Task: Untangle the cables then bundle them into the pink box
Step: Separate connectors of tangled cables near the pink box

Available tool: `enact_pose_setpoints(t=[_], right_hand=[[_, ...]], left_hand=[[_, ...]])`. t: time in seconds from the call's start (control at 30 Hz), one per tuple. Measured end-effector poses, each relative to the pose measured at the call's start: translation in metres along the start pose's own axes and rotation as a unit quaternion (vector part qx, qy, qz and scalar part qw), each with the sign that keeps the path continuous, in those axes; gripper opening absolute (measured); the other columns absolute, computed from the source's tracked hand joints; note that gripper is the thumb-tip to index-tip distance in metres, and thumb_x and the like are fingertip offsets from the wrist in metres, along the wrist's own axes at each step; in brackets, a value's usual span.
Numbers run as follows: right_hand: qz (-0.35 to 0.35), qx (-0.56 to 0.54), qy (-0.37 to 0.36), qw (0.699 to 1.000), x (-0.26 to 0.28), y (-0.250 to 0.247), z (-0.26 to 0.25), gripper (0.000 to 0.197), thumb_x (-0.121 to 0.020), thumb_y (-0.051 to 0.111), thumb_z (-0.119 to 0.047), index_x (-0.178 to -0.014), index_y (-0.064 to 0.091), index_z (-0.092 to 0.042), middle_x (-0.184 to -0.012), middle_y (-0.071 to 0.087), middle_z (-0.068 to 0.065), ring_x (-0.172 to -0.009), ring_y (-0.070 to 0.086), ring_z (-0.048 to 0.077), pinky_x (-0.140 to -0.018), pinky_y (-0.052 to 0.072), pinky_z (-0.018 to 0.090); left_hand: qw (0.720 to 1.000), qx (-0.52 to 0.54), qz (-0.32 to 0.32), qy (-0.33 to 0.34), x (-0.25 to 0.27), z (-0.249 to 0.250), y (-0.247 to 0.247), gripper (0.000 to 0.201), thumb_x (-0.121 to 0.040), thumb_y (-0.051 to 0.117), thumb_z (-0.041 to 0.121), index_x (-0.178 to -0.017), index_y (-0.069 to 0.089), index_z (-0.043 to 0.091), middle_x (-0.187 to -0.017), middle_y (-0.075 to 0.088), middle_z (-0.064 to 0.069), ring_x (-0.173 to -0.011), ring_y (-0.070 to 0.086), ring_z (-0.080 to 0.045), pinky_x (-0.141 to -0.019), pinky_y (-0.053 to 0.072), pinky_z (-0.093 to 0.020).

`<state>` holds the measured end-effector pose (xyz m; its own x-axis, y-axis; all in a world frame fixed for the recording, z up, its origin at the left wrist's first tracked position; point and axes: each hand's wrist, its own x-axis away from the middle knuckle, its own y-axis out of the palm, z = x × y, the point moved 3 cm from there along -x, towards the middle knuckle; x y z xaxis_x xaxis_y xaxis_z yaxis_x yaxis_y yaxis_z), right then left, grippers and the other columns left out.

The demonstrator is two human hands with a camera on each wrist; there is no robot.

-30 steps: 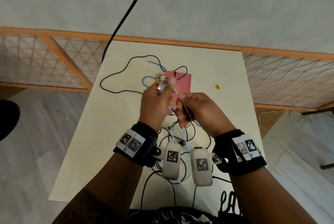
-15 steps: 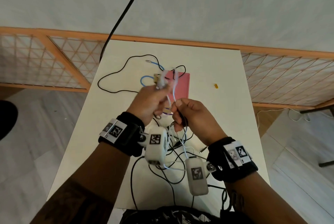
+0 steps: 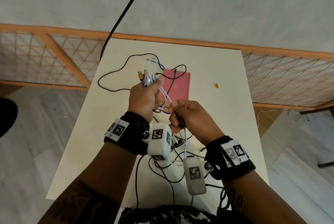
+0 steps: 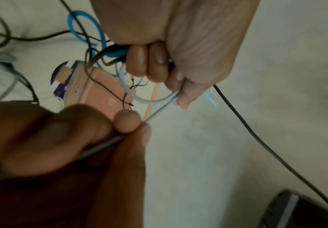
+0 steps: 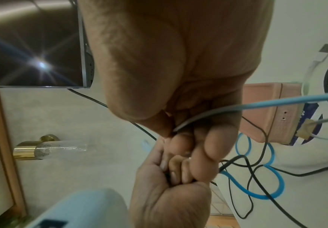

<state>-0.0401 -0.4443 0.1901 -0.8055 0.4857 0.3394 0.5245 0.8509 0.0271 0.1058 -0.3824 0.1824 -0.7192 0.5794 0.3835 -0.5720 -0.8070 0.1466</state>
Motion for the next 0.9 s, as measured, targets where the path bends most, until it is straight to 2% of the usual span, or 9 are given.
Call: enact_pose_setpoints(t=[0.07,0.13,0.27,0.43,0.57,0.7,0.77,0.83,0.9], right_hand=[[0.015,-0.008,-0.003,1.000,-0.001,-0.001,0.000,0.033,-0.110,0.043,-0.023,-0.087,0.062,-0.008,-0.059,0.054,0.008,-0.051,0.062,0.026,-0.057,0.053,0.033],[0.029,-0.017,-0.008,0.999,-0.003,-0.003,0.001,0.033,-0.110,0.043,-0.024,-0.089,0.062,-0.006,-0.059,0.054,0.009,-0.051,0.061,0.026,-0.059,0.053,0.035],[0.011,-0.014,0.004,1.000,-0.002,0.001,0.001,0.033,-0.110,0.042,-0.023,-0.089,0.061,-0.006,-0.059,0.055,0.008,-0.049,0.062,0.021,-0.055,0.052,0.032],[0.029,-0.028,-0.002,0.999,-0.005,-0.004,0.000,0.033,-0.110,0.042,-0.021,-0.089,0.061,-0.004,-0.058,0.053,0.009,-0.048,0.060,0.025,-0.055,0.052,0.032],[0.010,-0.029,0.009,1.000,-0.002,-0.001,0.000,0.033,-0.110,0.041,-0.020,-0.087,0.060,-0.007,-0.059,0.052,0.009,-0.049,0.062,0.023,-0.052,0.052,0.029],[0.019,-0.038,-0.002,0.999,-0.004,-0.004,0.000,0.032,-0.109,0.041,-0.018,-0.088,0.060,-0.004,-0.057,0.052,0.008,-0.047,0.061,0.024,-0.052,0.051,0.030],[0.013,-0.034,0.001,0.999,-0.003,-0.003,0.002,0.032,-0.109,0.041,-0.017,-0.087,0.061,-0.005,-0.058,0.053,0.008,-0.049,0.061,0.026,-0.052,0.051,0.030],[0.002,-0.031,0.006,1.000,-0.001,0.000,0.002,0.033,-0.110,0.041,-0.018,-0.086,0.062,-0.007,-0.059,0.053,0.009,-0.050,0.062,0.026,-0.053,0.052,0.030],[0.000,-0.036,0.009,0.999,0.001,0.000,0.000,0.034,-0.110,0.041,-0.019,-0.085,0.061,-0.007,-0.058,0.053,0.009,-0.050,0.063,0.025,-0.055,0.052,0.032]], left_hand=[[0.996,-0.032,-0.079,-0.023,0.002,-0.007,0.000,0.027,-0.099,0.070,0.031,-0.086,0.065,0.008,-0.047,0.042,0.007,-0.038,0.029,-0.009,-0.046,0.021,-0.025],[0.980,-0.111,-0.164,-0.008,0.017,-0.012,0.008,0.030,-0.097,0.073,0.032,-0.072,0.069,0.015,-0.050,0.051,0.003,-0.040,0.034,-0.010,-0.046,0.022,-0.026],[0.999,-0.033,-0.012,0.004,0.004,0.000,0.005,0.042,-0.095,0.076,0.025,-0.061,0.054,0.014,-0.039,0.041,0.007,-0.031,0.034,-0.009,-0.038,0.029,-0.018],[0.986,-0.077,-0.149,-0.010,0.009,-0.008,0.006,0.038,-0.097,0.072,0.030,-0.068,0.051,0.015,-0.048,0.039,0.006,-0.040,0.027,-0.011,-0.048,0.016,-0.028],[0.999,-0.029,-0.017,0.002,-0.002,0.001,-0.001,0.033,-0.099,0.070,0.025,-0.074,0.054,0.010,-0.041,0.037,0.010,-0.033,0.030,-0.008,-0.043,0.026,-0.021],[0.981,-0.099,-0.164,-0.009,0.018,-0.005,0.008,0.036,-0.101,0.066,0.028,-0.071,0.057,0.012,-0.044,0.047,0.009,-0.037,0.032,-0.008,-0.043,0.023,-0.023],[0.981,-0.138,-0.131,0.027,0.019,-0.001,0.008,0.035,-0.098,0.071,0.024,-0.068,0.058,0.014,-0.042,0.047,0.009,-0.036,0.035,-0.007,-0.041,0.029,-0.021],[0.998,-0.053,-0.034,0.022,0.006,0.003,0.001,0.040,-0.098,0.072,0.023,-0.065,0.051,0.016,-0.041,0.041,0.011,-0.034,0.033,-0.007,-0.038,0.031,-0.019],[0.997,-0.020,-0.067,-0.008,0.003,0.001,0.000,0.041,-0.101,0.069,0.028,-0.066,0.050,0.016,-0.044,0.042,0.010,-0.037,0.031,-0.009,-0.039,0.028,-0.020]])
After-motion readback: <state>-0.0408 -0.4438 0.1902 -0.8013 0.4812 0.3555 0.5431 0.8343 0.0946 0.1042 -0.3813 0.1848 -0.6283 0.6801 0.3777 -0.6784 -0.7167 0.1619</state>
